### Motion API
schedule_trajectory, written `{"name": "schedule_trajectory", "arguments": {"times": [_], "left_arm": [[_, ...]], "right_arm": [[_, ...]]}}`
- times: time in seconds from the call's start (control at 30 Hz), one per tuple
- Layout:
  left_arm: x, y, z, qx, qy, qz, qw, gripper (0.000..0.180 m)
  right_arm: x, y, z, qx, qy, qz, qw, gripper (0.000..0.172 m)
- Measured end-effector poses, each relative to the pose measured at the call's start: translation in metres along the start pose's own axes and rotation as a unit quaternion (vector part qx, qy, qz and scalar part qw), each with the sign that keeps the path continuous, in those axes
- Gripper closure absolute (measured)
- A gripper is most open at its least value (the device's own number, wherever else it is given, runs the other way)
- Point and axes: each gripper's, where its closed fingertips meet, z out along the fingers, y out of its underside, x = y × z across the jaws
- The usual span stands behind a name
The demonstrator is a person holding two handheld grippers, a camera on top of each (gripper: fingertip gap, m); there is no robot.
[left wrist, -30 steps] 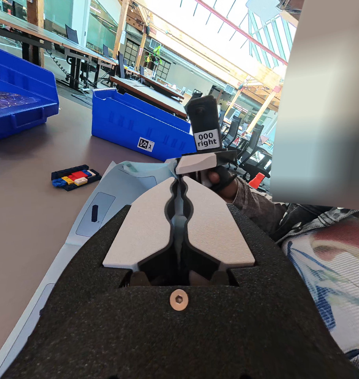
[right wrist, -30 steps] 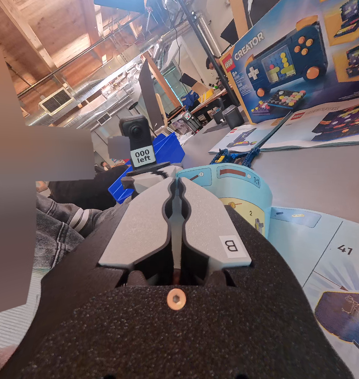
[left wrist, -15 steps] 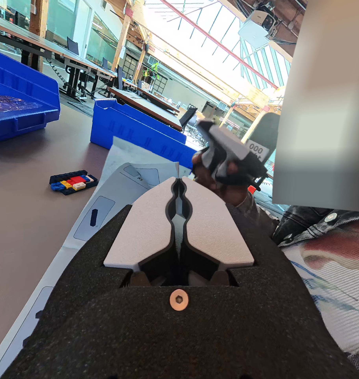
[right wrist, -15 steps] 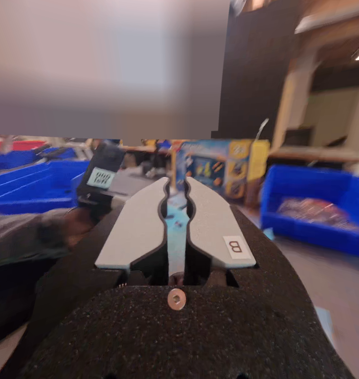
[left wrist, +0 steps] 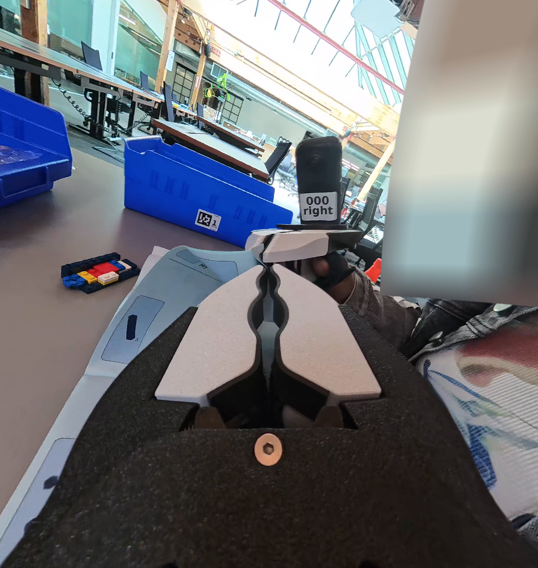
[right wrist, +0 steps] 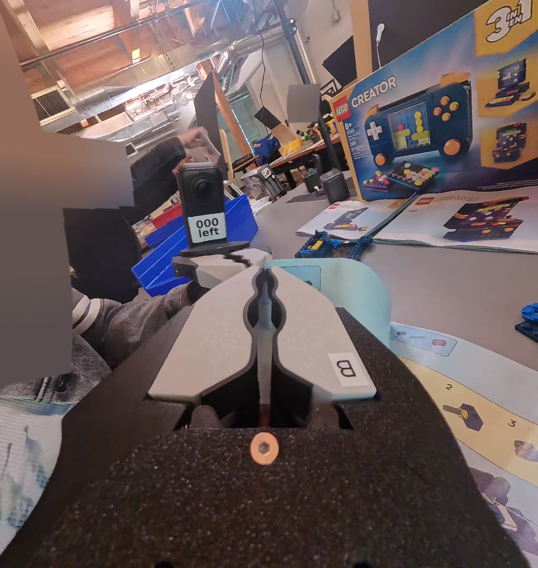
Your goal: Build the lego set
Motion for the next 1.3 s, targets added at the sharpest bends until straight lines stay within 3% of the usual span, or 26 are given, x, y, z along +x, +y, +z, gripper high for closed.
{"name": "schedule_trajectory", "arguments": {"times": [0.2, 0.27, 0.3, 0.33, 0.37, 0.4, 0.43, 0.47, 0.53, 0.6, 0.67, 0.7, 0.8, 0.9, 1.1, 1.23, 1.3], "left_arm": [[0.001, -0.008, -0.004, 0.029, 0.016, -0.032, 0.999, 0.180], [0.002, -0.016, -0.007, 0.051, 0.028, -0.048, 0.997, 0.180], [0.000, -0.018, -0.009, 0.057, 0.025, -0.053, 0.997, 0.180], [-0.003, -0.019, -0.010, 0.061, 0.020, -0.055, 0.996, 0.180], [-0.005, -0.020, -0.012, 0.063, 0.015, -0.057, 0.996, 0.180], [-0.006, -0.021, -0.012, 0.067, 0.014, -0.062, 0.996, 0.180], [-0.007, -0.022, -0.013, 0.069, 0.013, -0.067, 0.995, 0.180], [-0.009, -0.021, -0.013, 0.069, 0.011, -0.069, 0.995, 0.180], [-0.011, -0.019, -0.012, 0.064, 0.005, -0.072, 0.995, 0.180], [-0.010, -0.019, -0.012, 0.063, 0.004, -0.071, 0.996, 0.180], [-0.010, -0.021, -0.013, 0.064, 0.002, -0.068, 0.996, 0.180], [-0.011, -0.021, -0.014, 0.060, -0.003, -0.067, 0.996, 0.180], [-0.019, -0.021, -0.023, 0.023, -0.046, -0.063, 0.997, 0.180], [-0.029, -0.009, -0.050, -0.070, -0.117, -0.046, 0.990, 0.180], [-0.067, 0.032, -0.125, -0.262, -0.295, 0.025, 0.919, 0.180], [-0.078, 0.046, -0.143, -0.324, -0.328, 0.052, 0.886, 0.180], [-0.082, 0.049, -0.147, -0.352, -0.337, 0.069, 0.871, 0.179]], "right_arm": [[0.002, -0.005, -0.005, 0.013, -0.001, 0.006, 1.000, 0.172], [0.016, -0.007, -0.011, 0.017, 0.042, -0.003, 0.999, 0.172], [0.034, -0.014, -0.021, 0.030, 0.108, -0.018, 0.993, 0.172], [0.061, -0.026, -0.042, 0.053, 0.226, -0.059, 0.971, 0.172], [0.083, -0.045, -0.074, 0.076, 0.352, -0.132, 0.924, 0.170], [0.091, -0.065, -0.107, 0.095, 0.456, -0.209, 0.860, 0.169], [0.087, -0.085, -0.135, 0.125, 0.532, -0.265, 0.795, 0.150], [0.075, -0.100, -0.151, 0.160, 0.564, -0.304, 0.751, 0.127], [0.033, -0.119, -0.151, 0.252, 0.527, -0.369, 0.723, 0.109], [-0.018, -0.119, -0.121, 0.313, 0.398, -0.445, 0.739, 0.113], [-0.049, -0.096, -0.080, 0.287, 0.252, -0.485, 0.787, 0.155], [-0.048, -0.083, -0.063, 0.247, 0.212, -0.479, 0.815, 0.158], [0.000, -0.052, -0.036, 0.095, 0.222, -0.402, 0.883, 0.158], [0.040, -0.017, -0.028, -0.018, 0.231, -0.274, 0.933, 0.158], [0.051, 0.049, -0.014, -0.230, 0.161, -0.167, 0.945, 0.158], [0.039, 0.073, -0.014, -0.365, 0.067, -0.131, 0.919, 0.164], [0.036, 0.074, -0.005, -0.364, -0.007, -0.160, 0.918, 0.172]]}}
